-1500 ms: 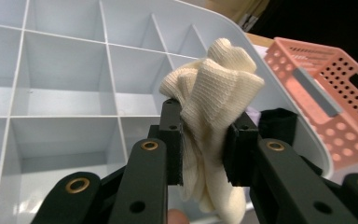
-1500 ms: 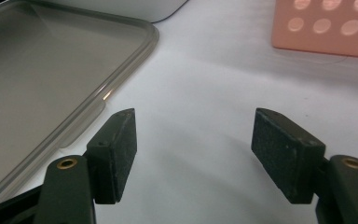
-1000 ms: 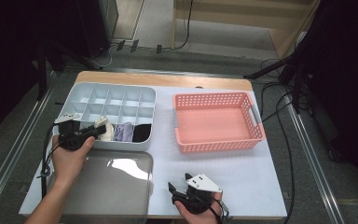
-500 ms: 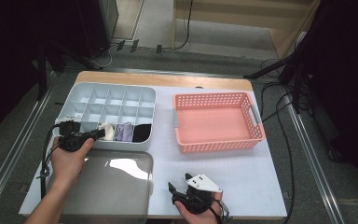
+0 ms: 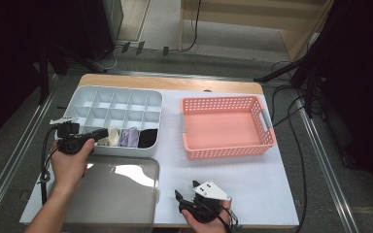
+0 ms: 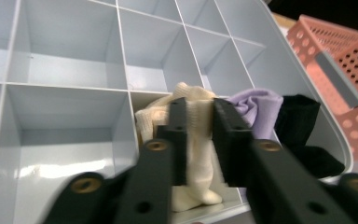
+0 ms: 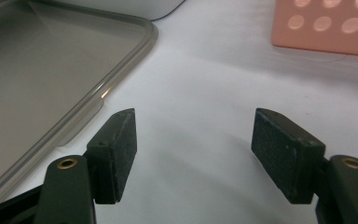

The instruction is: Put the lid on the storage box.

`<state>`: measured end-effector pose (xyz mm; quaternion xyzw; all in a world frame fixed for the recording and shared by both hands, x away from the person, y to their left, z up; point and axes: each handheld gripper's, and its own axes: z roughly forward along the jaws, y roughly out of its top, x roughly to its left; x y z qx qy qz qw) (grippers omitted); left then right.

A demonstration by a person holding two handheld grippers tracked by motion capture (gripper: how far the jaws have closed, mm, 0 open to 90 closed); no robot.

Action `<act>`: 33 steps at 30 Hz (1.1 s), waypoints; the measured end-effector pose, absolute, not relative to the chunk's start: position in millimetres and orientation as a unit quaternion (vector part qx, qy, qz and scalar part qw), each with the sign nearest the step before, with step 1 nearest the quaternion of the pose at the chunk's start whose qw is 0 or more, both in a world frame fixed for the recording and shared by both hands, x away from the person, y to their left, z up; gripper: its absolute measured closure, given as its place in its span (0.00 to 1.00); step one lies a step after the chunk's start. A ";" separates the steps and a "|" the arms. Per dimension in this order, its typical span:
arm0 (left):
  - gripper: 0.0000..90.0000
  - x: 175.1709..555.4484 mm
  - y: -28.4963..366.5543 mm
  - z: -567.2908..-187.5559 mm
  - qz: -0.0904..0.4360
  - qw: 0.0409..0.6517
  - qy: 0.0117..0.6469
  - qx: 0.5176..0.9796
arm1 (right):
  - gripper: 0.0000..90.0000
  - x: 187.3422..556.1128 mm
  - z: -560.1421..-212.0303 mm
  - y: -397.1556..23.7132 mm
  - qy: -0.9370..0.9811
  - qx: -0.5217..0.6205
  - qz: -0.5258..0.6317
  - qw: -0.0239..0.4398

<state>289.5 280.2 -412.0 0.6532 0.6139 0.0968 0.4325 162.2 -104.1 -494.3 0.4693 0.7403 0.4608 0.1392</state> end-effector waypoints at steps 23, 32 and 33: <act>1.00 293.5 273.0 -417.1 0.121 0.416 0.608 0.665 | 0.36 161.8 -495.3 -102.3 0.743 0.467 0.458 0.141; 0.65 290.6 270.9 -408.1 0.132 0.454 0.615 0.631 | 0.36 162.0 -495.7 -101.7 0.744 0.467 0.456 0.142; 0.62 291.7 268.7 -408.5 0.133 0.448 0.615 0.634 | 0.36 162.0 -495.7 -101.5 0.745 0.466 0.455 0.142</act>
